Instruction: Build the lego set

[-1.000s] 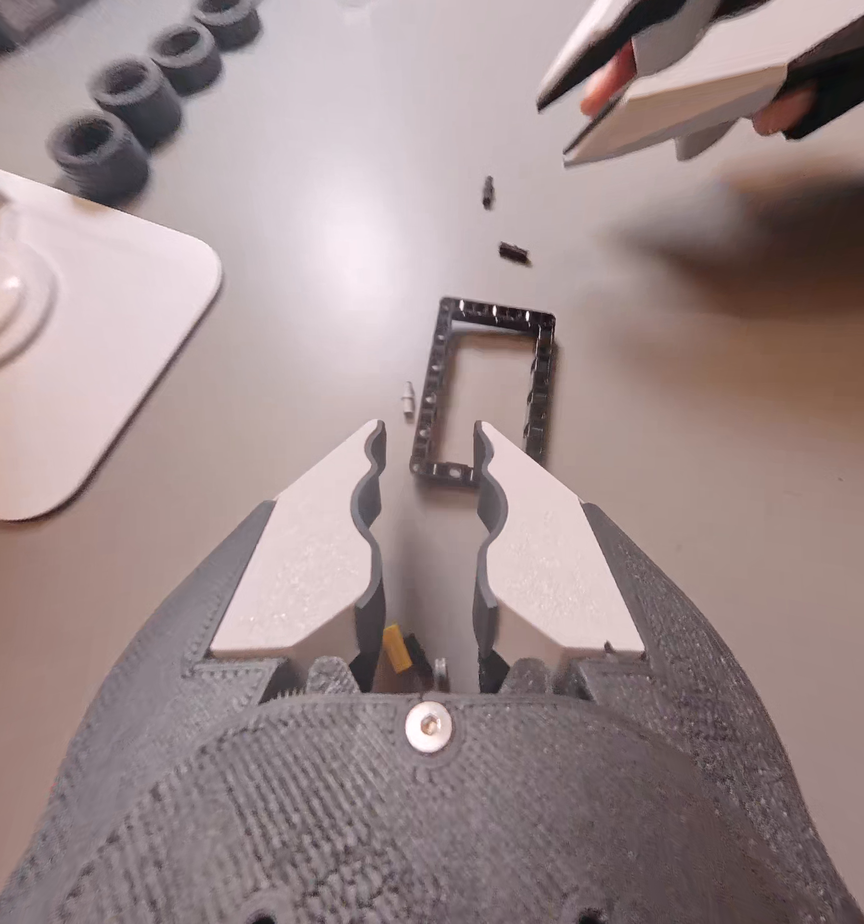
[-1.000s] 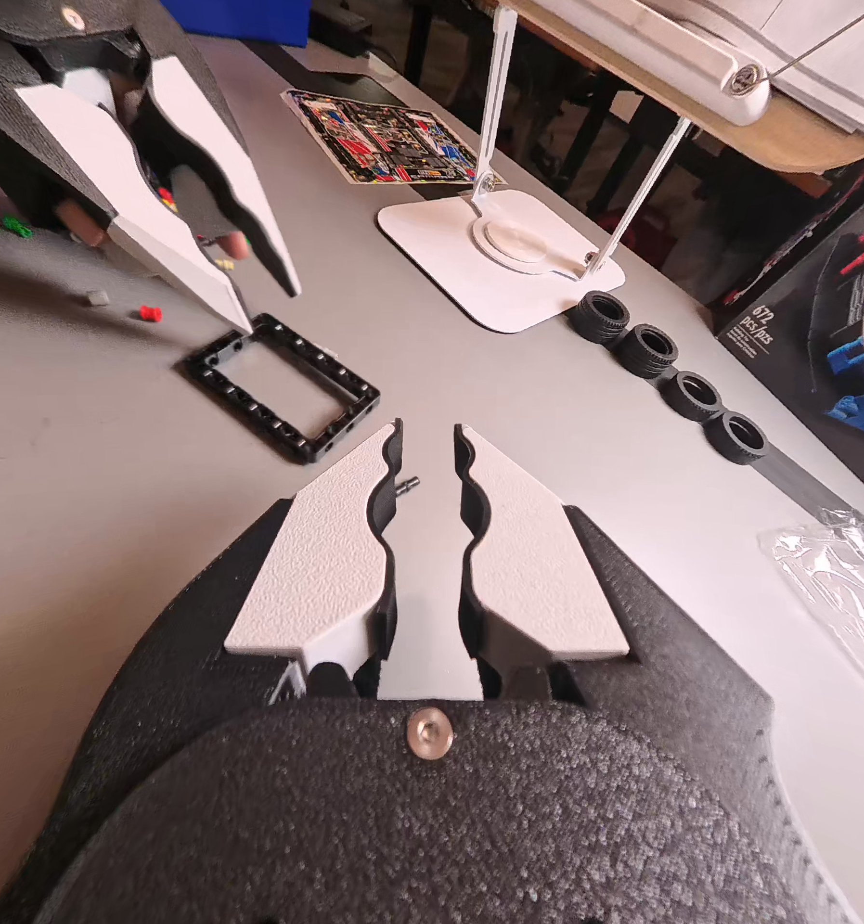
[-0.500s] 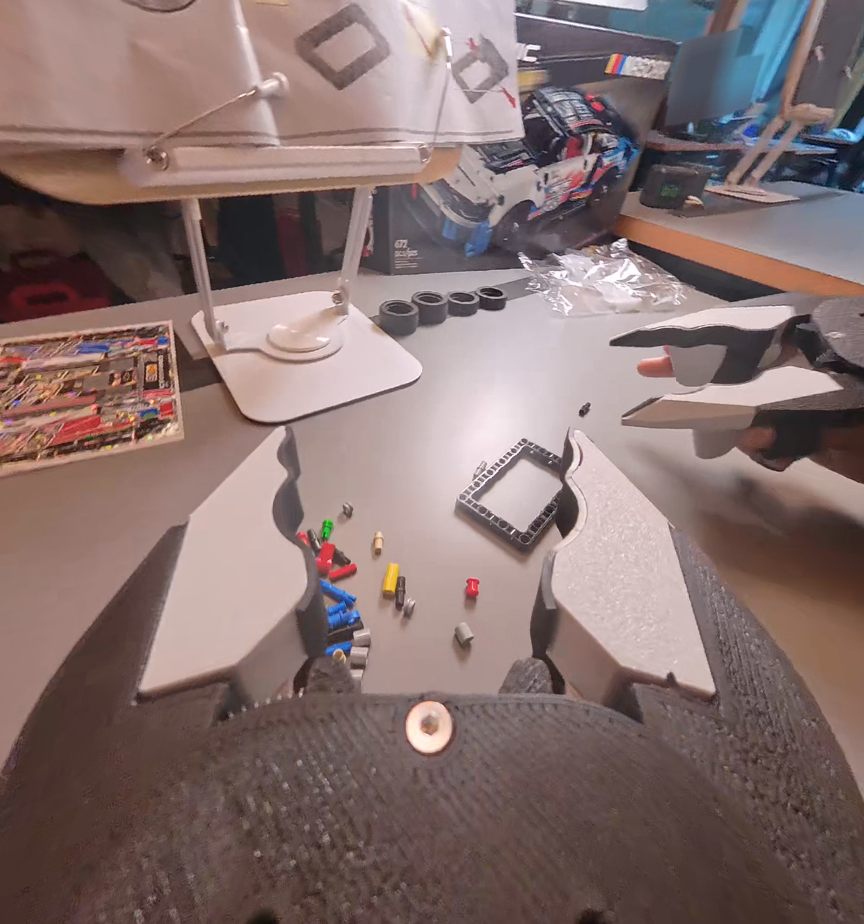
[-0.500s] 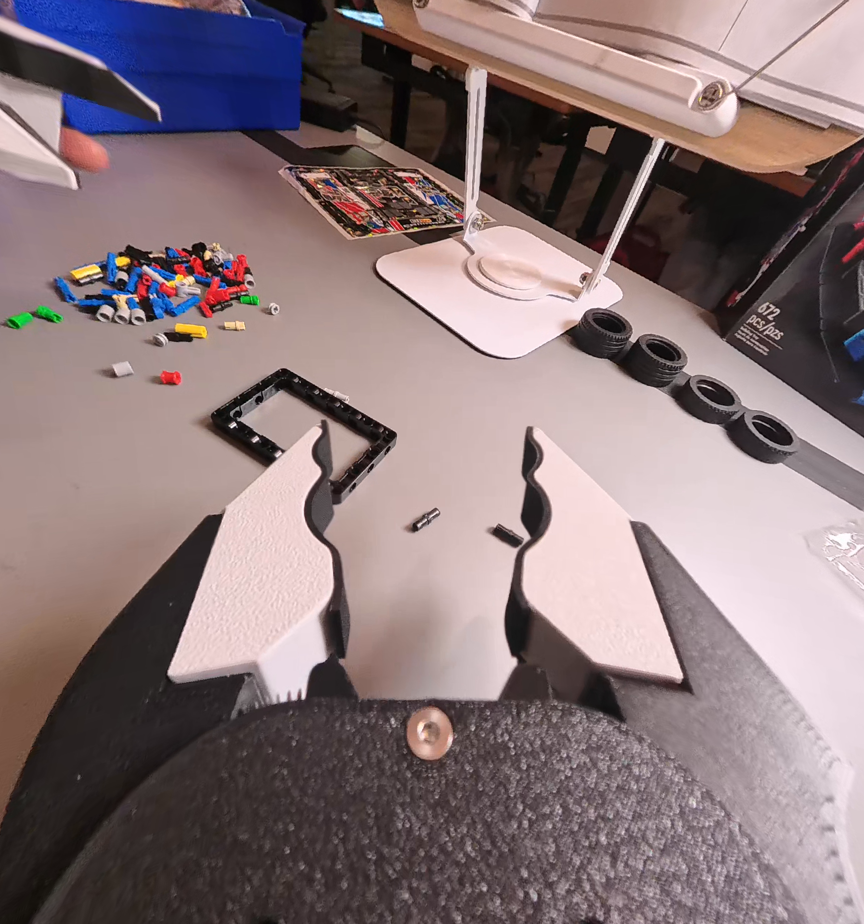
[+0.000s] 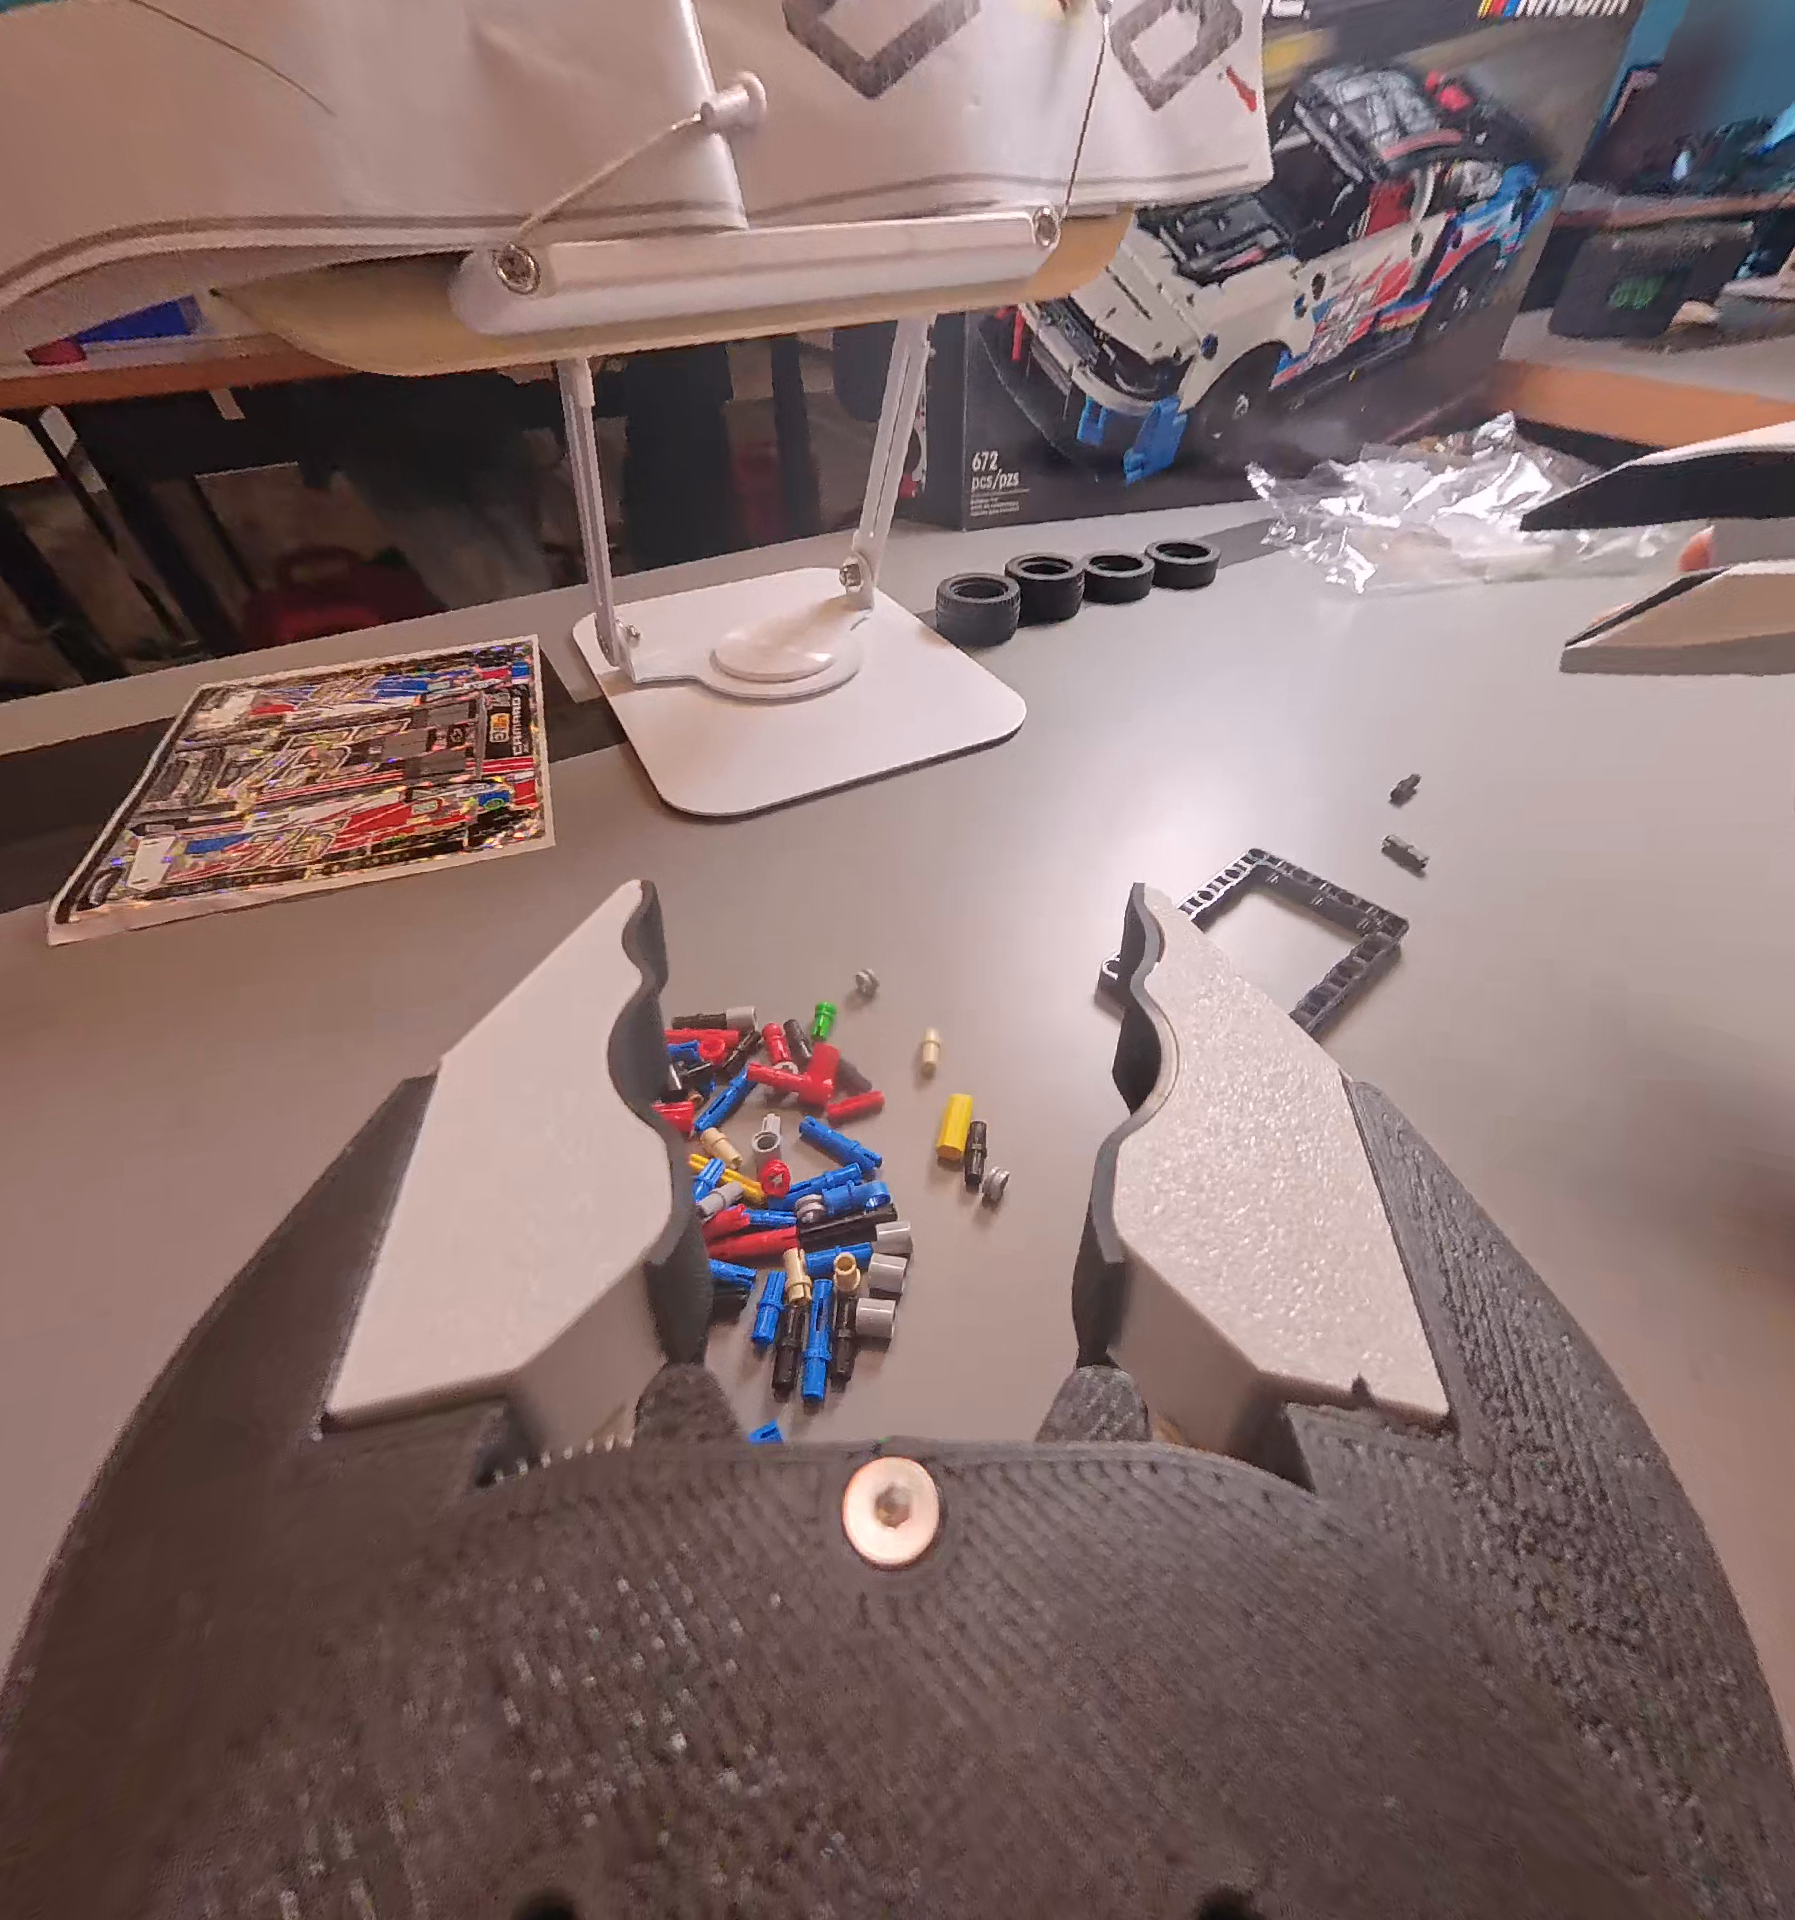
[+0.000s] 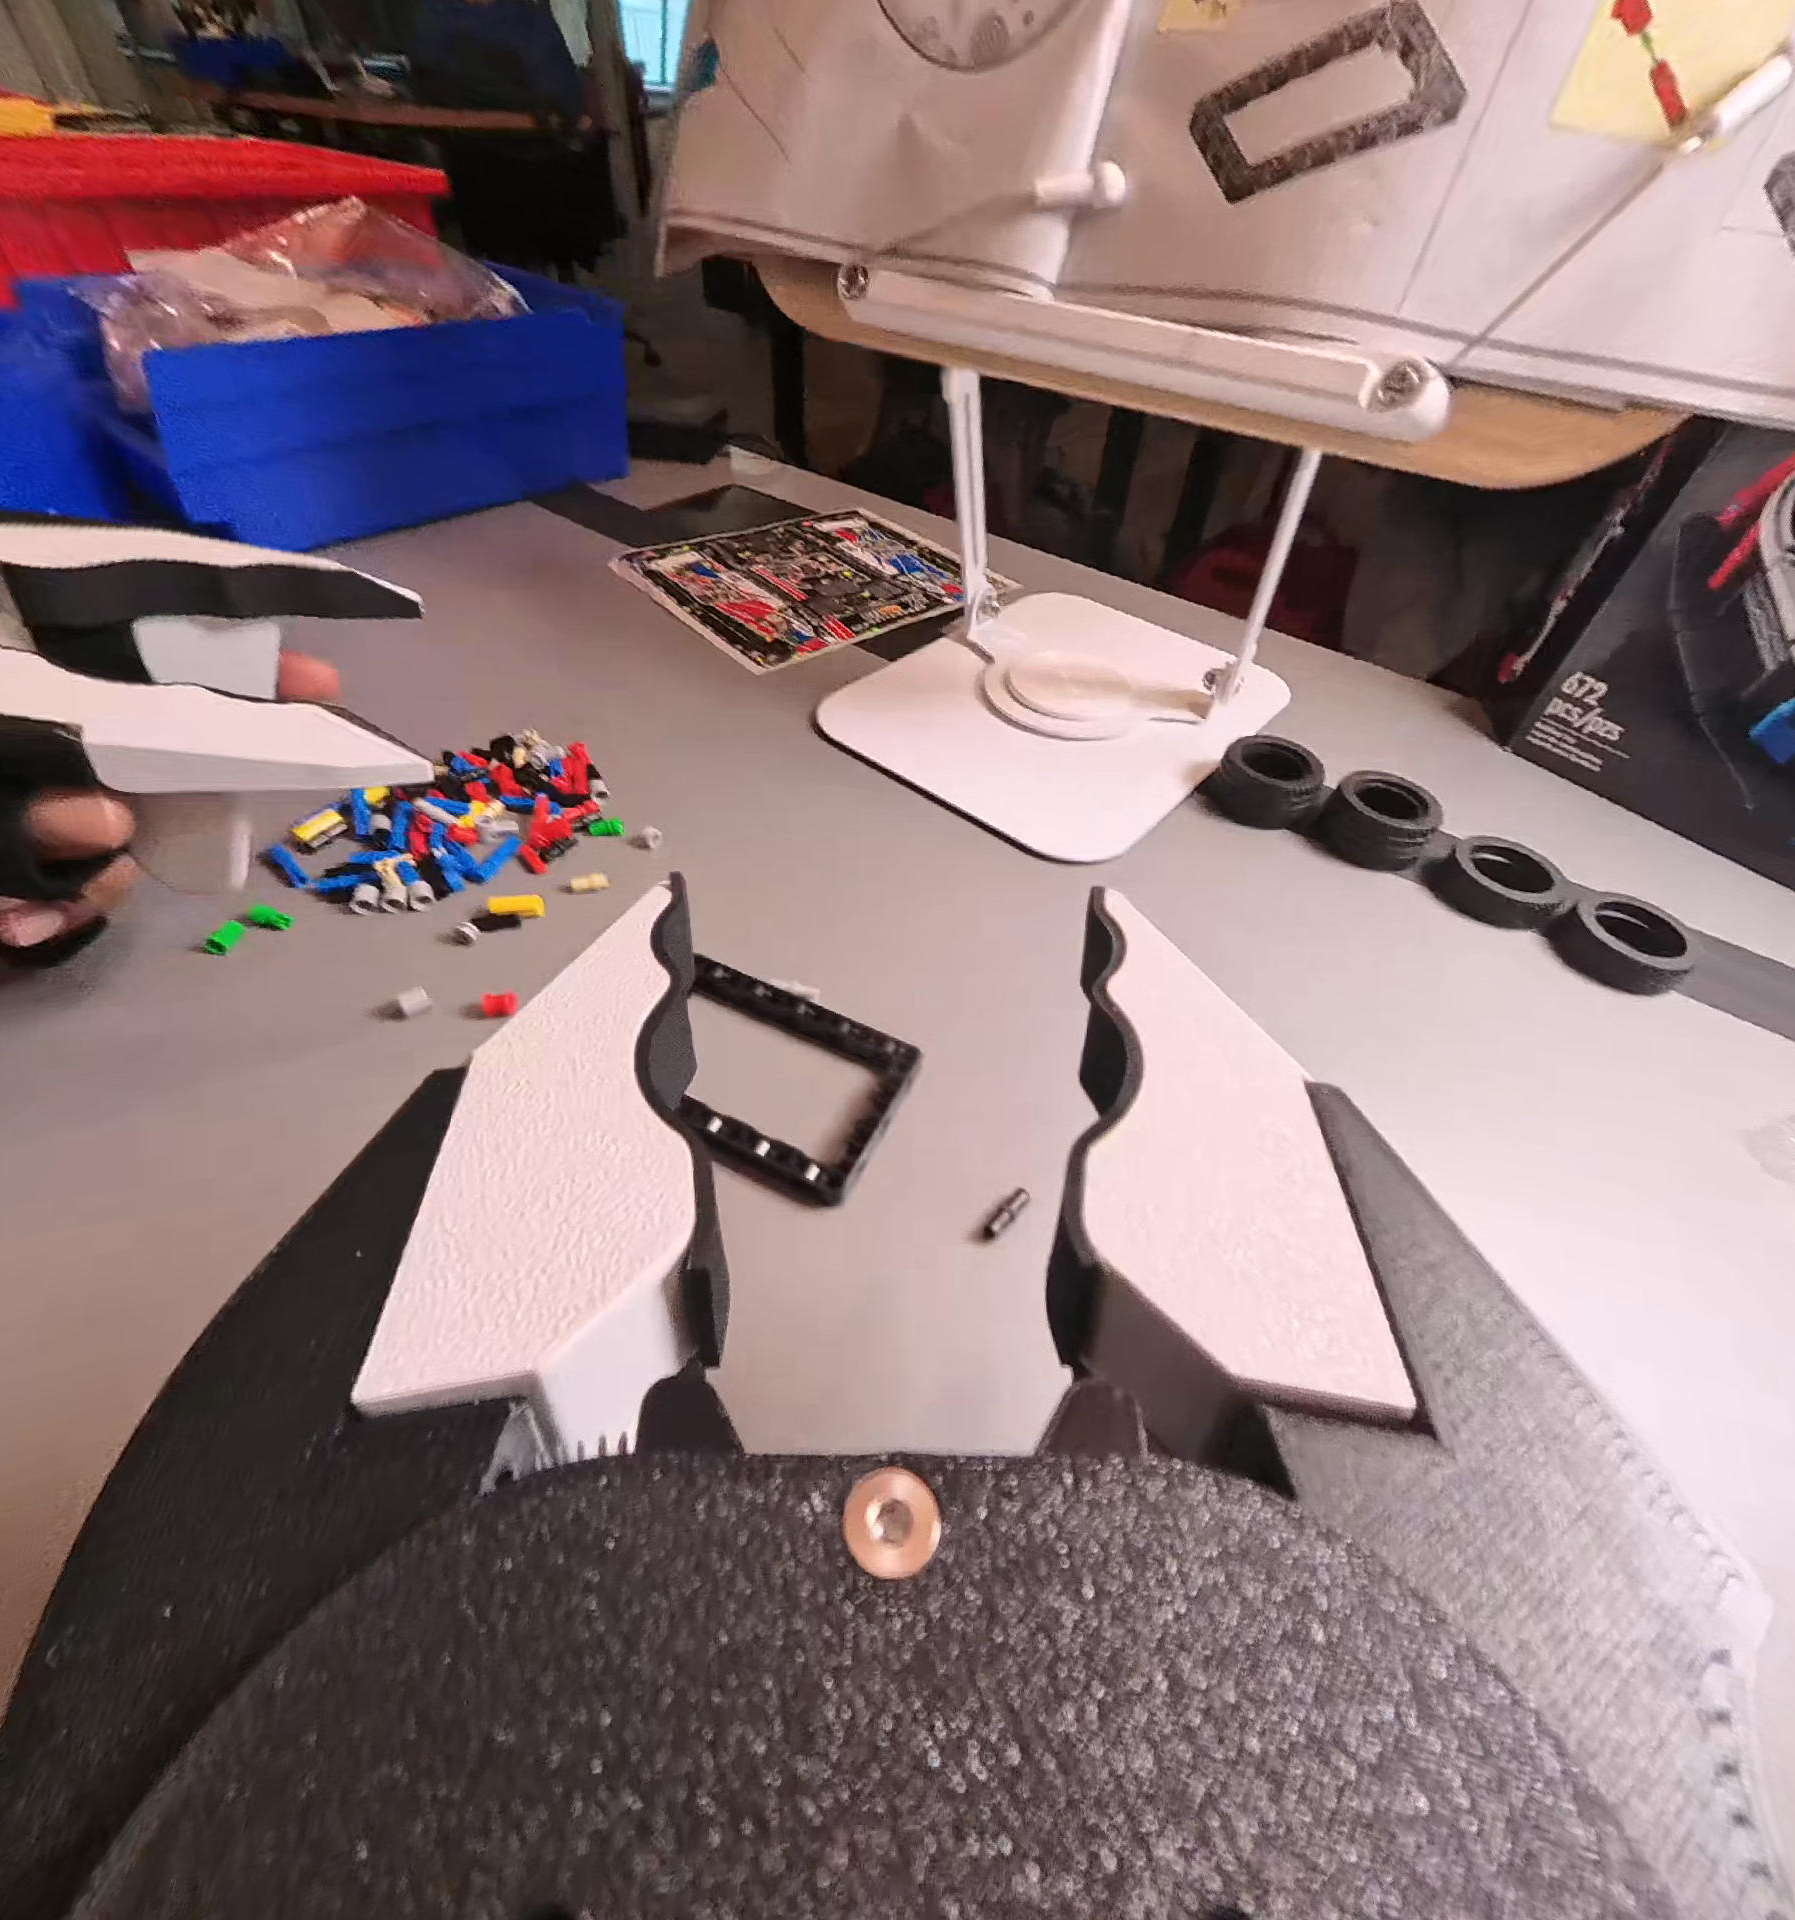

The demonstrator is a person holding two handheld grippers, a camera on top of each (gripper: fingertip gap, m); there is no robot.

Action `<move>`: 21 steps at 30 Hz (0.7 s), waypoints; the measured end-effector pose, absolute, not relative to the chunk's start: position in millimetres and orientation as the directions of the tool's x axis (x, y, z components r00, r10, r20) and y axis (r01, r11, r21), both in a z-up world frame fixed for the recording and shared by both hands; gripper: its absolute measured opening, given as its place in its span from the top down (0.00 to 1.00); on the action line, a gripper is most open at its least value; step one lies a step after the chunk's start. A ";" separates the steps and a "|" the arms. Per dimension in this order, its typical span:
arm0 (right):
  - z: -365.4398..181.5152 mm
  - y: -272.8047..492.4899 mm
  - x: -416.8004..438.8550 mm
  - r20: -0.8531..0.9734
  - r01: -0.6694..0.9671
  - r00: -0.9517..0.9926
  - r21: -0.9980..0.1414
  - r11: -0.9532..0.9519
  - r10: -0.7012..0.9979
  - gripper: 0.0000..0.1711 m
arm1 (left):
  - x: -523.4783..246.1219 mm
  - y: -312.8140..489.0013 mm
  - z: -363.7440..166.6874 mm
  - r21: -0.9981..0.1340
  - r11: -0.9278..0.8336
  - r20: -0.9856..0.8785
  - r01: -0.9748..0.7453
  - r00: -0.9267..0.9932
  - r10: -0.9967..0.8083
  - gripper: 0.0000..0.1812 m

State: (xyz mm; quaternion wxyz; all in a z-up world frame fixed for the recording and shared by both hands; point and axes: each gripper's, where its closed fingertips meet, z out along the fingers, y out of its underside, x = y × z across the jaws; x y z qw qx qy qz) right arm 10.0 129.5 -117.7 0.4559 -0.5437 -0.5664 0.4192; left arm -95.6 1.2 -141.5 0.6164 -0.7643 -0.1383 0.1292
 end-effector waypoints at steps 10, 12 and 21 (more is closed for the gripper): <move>-147.7 132.4 -1.2 0.058 0.210 0.005 -0.976 0.056 0.998 0.58 | -87.7 6.7 -135.3 -0.981 -0.134 0.096 0.142 0.947 0.306 0.54; -143.3 129.1 -0.7 0.013 0.193 -0.011 -0.981 0.015 1.000 0.58 | -90.1 7.3 -135.0 -0.982 -0.133 0.085 0.132 0.947 0.311 0.54; -138.7 121.1 3.3 -0.015 0.199 -0.058 -0.980 -0.003 0.998 0.60 | -107.4 2.8 -143.0 -0.976 -0.182 0.048 0.121 0.930 0.364 0.57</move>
